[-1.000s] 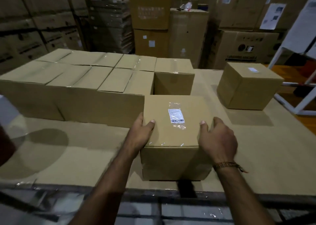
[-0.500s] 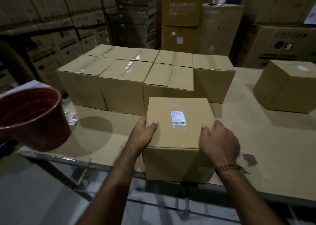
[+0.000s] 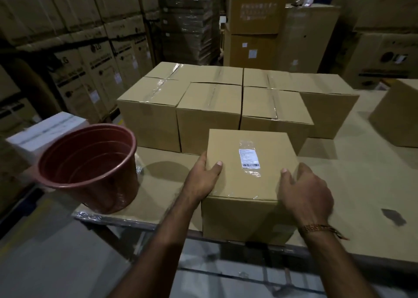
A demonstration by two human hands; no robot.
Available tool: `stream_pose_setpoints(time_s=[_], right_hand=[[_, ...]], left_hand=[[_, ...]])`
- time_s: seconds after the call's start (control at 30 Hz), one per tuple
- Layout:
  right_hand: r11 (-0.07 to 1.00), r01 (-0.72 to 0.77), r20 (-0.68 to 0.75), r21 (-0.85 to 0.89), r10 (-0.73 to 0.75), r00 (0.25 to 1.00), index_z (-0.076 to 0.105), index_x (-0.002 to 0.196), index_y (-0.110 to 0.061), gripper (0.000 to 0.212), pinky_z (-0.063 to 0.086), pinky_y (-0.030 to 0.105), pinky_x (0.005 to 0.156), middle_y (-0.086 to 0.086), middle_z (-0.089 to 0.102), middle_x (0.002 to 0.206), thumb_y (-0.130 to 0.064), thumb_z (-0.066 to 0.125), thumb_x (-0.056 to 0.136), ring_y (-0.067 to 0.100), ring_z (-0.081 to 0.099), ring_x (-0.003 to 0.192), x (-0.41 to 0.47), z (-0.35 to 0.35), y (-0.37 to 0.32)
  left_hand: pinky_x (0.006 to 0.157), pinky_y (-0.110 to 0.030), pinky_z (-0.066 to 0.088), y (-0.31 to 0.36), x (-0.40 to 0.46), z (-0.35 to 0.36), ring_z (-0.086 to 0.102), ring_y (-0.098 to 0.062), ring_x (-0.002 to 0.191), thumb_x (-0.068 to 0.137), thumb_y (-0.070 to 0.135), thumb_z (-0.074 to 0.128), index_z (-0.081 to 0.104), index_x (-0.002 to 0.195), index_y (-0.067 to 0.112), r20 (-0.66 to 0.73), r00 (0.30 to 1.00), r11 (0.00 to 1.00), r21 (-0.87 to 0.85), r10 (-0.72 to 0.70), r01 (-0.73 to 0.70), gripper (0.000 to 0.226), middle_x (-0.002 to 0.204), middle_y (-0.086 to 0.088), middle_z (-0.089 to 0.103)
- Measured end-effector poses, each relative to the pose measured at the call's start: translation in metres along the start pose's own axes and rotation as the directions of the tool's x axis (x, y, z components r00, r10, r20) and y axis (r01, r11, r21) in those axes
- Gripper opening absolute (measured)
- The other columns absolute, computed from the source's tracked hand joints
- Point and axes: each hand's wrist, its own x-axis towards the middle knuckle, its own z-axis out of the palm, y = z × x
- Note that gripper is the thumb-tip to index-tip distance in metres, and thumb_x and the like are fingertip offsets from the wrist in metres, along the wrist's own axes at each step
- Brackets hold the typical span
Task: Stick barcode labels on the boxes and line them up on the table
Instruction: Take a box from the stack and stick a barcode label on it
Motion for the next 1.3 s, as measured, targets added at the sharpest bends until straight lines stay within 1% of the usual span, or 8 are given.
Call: stream_pose_setpoints(time_s=[0.27,0.37,0.5,0.67,0.77,1.0,1.17,1.3], right_hand=[[0.995,-0.003,0.067,-0.101,0.01,0.998,0.061,0.118,-0.011,0.041,0.049,0.038,0.077,0.01,0.065,0.103,-0.048,0.048,0.107,0.027,0.055,0.089,0.009,-0.002,-0.007],[0.981,0.094,-0.062,-0.167,-0.105,0.992,0.068,0.119,-0.008,0.04,0.05,0.045,0.091,0.017,0.065,0.117,-0.042,0.055,0.103,0.035,0.056,0.107,0.019,-0.004,-0.016],[0.954,0.274,0.009,0.118,-0.277,0.961,0.071,0.128,-0.017,0.031,0.055,0.04,0.086,0.007,0.072,0.113,-0.03,0.062,0.101,0.028,0.064,0.104,0.048,0.002,-0.038],[0.886,0.447,0.17,0.121,-0.462,0.87,0.072,0.132,-0.017,0.036,0.053,0.034,0.087,0.005,0.071,0.117,-0.036,0.062,0.103,0.023,0.066,0.102,0.076,0.026,-0.066],[0.875,0.484,0.209,0.014,-0.476,0.854,0.075,0.113,-0.024,0.029,0.051,0.033,0.075,0.002,0.062,0.102,-0.045,0.061,0.101,0.024,0.066,0.092,0.079,0.041,-0.069],[0.891,0.435,0.069,0.128,-0.446,0.892,0.077,0.117,-0.023,0.03,0.053,0.029,0.069,-0.004,0.061,0.1,-0.043,0.068,0.098,0.014,0.061,0.083,0.07,0.053,-0.061],[0.909,0.39,0.096,0.145,-0.405,0.909,0.077,0.098,-0.027,0.01,0.04,0.027,0.068,-0.005,0.064,0.1,-0.026,0.067,0.096,0.015,0.06,0.086,0.085,0.05,-0.068],[0.921,0.362,0.132,0.14,-0.38,0.915,0.071,0.083,-0.029,0.013,0.043,0.029,0.066,-0.009,0.059,0.091,-0.021,0.066,0.092,0.017,0.062,0.082,0.099,0.051,-0.072]], left_hand=[[0.101,-0.035,0.05,0.001,0.014,-0.001,0.062,-0.016,0.112,0.104,0.035,0.059,0.049,0.147,0.03,0.008,1.0,0.994,0.107,0.004,-0.004,0.044,0.125,0.011,0.064],[0.106,-0.04,0.05,0.008,0.018,0.001,0.061,-0.02,0.118,0.094,0.034,0.058,0.041,0.151,0.03,0.008,0.999,0.974,0.221,0.041,-0.042,0.06,0.14,0.005,0.061],[0.125,-0.056,0.029,0.026,0.024,0.011,0.028,-0.027,0.156,0.092,0.034,0.057,0.015,0.166,0.031,0.024,0.984,0.847,0.505,0.174,-0.163,0.086,0.176,0.002,0.013],[0.125,-0.058,0.017,0.034,0.032,0.029,-0.008,-0.03,0.162,0.094,0.076,0.047,0.002,0.168,0.029,0.13,0.979,0.715,0.668,0.16,-0.206,0.099,0.177,0.001,-0.005],[0.125,-0.059,0.018,0.026,0.034,0.03,-0.014,-0.032,0.161,0.088,0.09,0.036,0.003,0.169,0.027,0.185,0.971,0.568,0.788,0.15,-0.238,0.108,0.177,-0.003,-0.009],[0.122,-0.059,0.024,0.024,0.033,0.031,-0.02,-0.031,0.16,0.088,0.089,0.036,-0.001,0.169,0.027,0.212,0.967,0.516,0.818,0.142,-0.255,0.108,0.175,-0.001,-0.018],[0.121,-0.06,0.026,0.024,0.035,0.03,-0.019,-0.03,0.16,0.087,0.091,0.037,-0.001,0.169,0.029,0.201,0.97,0.518,0.82,0.134,-0.241,0.109,0.175,0.001,-0.018],[0.122,-0.06,0.025,0.025,0.035,0.029,-0.021,-0.028,0.16,0.087,0.09,0.039,-0.001,0.169,0.029,0.203,0.971,0.532,0.812,0.124,-0.238,0.109,0.175,0.002,-0.019]])
